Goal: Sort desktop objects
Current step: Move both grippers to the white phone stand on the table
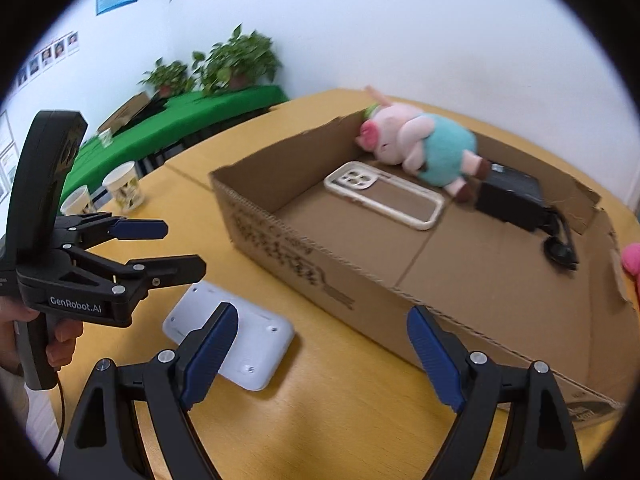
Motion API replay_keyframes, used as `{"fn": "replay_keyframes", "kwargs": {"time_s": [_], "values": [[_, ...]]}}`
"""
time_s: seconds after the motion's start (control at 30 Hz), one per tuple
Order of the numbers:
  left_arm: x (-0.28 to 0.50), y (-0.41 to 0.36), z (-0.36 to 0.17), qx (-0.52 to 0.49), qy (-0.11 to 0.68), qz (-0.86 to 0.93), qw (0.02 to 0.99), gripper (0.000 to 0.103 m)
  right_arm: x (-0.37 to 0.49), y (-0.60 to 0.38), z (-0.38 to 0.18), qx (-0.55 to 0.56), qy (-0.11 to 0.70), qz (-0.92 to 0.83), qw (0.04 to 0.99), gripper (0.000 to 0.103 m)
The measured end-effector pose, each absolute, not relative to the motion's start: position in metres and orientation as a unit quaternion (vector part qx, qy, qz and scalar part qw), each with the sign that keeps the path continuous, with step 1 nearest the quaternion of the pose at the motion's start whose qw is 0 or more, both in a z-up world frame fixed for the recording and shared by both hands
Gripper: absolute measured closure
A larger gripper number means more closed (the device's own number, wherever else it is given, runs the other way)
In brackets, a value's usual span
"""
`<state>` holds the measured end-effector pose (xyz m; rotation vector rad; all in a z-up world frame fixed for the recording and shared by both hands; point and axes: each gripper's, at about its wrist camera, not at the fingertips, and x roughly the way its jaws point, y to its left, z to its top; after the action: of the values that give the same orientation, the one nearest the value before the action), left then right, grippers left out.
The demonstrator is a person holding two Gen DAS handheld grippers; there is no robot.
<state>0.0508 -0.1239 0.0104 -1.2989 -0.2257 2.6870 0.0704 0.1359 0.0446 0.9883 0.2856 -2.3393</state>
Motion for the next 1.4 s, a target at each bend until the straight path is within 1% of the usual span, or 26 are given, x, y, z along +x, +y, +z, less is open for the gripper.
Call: {"fn": "replay_keyframes", "kwargs": {"time_s": [0.1, 0.3, 0.5, 0.57, 0.7, 0.8, 0.93, 1.03, 1.23, 1.3, 1.37, 1.4], "values": [[0.052, -0.128, 0.001, -0.446, -0.089, 0.888, 0.072, 0.012, 0.069, 0.126, 0.042, 0.372, 0.118, -0.871, 0.298, 0.016], [0.057, -0.121, 0.003, -0.433, -0.076, 0.893, 0.09, 0.012, 0.069, 0.127, 0.043, 0.363, 0.114, -0.873, 0.305, 0.016], [0.059, -0.123, 0.011, -0.41, -0.09, 0.903, 0.095, 0.012, 0.087, 0.133, 0.062, 0.286, 0.141, -0.889, 0.328, 0.016], [0.06, -0.126, 0.014, -0.402, -0.096, 0.906, 0.092, 0.012, 0.086, 0.132, 0.062, 0.283, 0.136, -0.886, 0.342, 0.016], [0.06, -0.132, 0.008, -0.416, -0.105, 0.9, 0.075, 0.012, 0.08, 0.125, 0.043, 0.321, 0.12, -0.861, 0.377, 0.016], [0.065, -0.138, -0.003, -0.432, -0.122, 0.891, 0.073, 0.014, 0.08, 0.115, 0.023, 0.351, 0.138, -0.833, 0.405, 0.016], [0.064, -0.14, -0.018, -0.462, -0.141, 0.873, 0.069, 0.019, 0.069, 0.112, 0.001, 0.399, 0.152, -0.813, 0.397, 0.016], [0.062, -0.141, -0.028, -0.485, -0.158, 0.858, 0.064, 0.021, 0.059, 0.115, -0.011, 0.43, 0.142, -0.8, 0.392, 0.016], [0.062, -0.139, -0.028, -0.486, -0.168, 0.856, 0.059, 0.021, 0.065, 0.103, -0.016, 0.437, 0.155, -0.785, 0.411, 0.016], [0.064, -0.136, -0.028, -0.489, -0.168, 0.854, 0.06, 0.025, 0.064, 0.099, -0.016, 0.437, 0.149, -0.78, 0.423, 0.016], [0.066, -0.138, -0.027, -0.492, -0.171, 0.852, 0.058, 0.036, 0.065, 0.097, -0.017, 0.433, 0.153, -0.779, 0.426, 0.016], [0.068, -0.143, -0.027, -0.493, -0.175, 0.85, 0.051, 0.037, 0.064, 0.096, -0.017, 0.433, 0.156, -0.779, 0.425, 0.016]]}}
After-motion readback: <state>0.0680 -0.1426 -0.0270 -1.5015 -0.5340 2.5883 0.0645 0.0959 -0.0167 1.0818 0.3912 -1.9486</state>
